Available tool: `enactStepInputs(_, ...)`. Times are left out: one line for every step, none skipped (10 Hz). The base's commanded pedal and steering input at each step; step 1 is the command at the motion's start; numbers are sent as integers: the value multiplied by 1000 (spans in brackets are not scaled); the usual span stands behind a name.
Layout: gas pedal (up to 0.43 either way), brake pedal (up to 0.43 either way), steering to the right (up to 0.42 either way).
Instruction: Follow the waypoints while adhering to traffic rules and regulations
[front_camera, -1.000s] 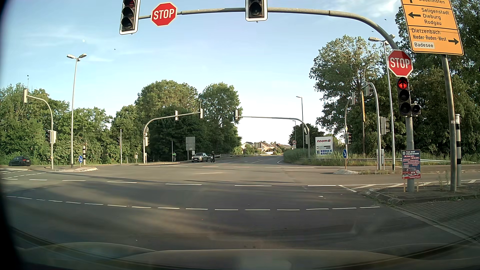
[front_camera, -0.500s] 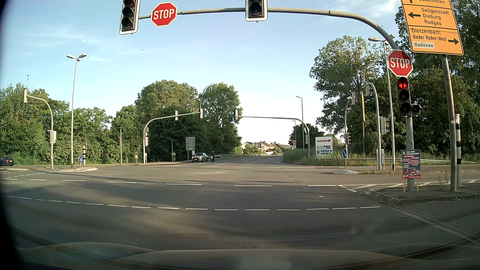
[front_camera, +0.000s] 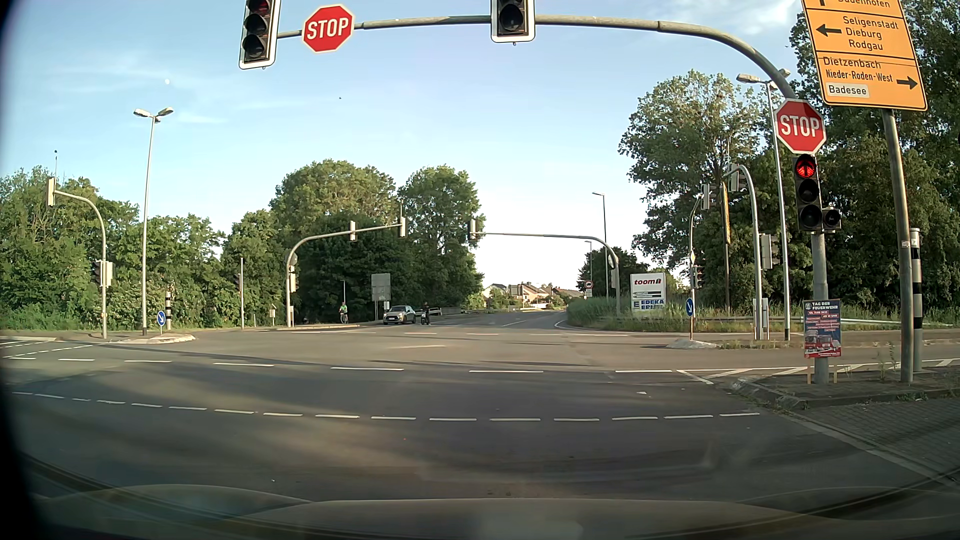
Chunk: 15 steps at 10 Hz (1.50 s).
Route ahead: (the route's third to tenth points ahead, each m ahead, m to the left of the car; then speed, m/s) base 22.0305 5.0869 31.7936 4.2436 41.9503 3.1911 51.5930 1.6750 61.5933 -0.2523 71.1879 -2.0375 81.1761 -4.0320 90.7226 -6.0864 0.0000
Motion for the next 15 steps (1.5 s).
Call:
enactStepInputs(0, 305, 6)
enactStepInputs(0, 305, 6)
enactStepInputs(0, 305, 6)
enactStepInputs(0, 305, 6)
enactStepInputs(0, 299, 6)
enactStepInputs(0, 305, 6)
enactStepInputs(0, 305, 6)
enactStepInputs(0, 305, 6)
enactStepInputs(0, 305, 6)
enactStepInputs(0, 305, 6)
enactStepInputs(0, 305, 6)
enactStepInputs(0, 305, 6)
enactStepInputs(0, 305, 6)
enactStepInputs(0, 305, 6)
enactStepInputs(0, 305, 6)
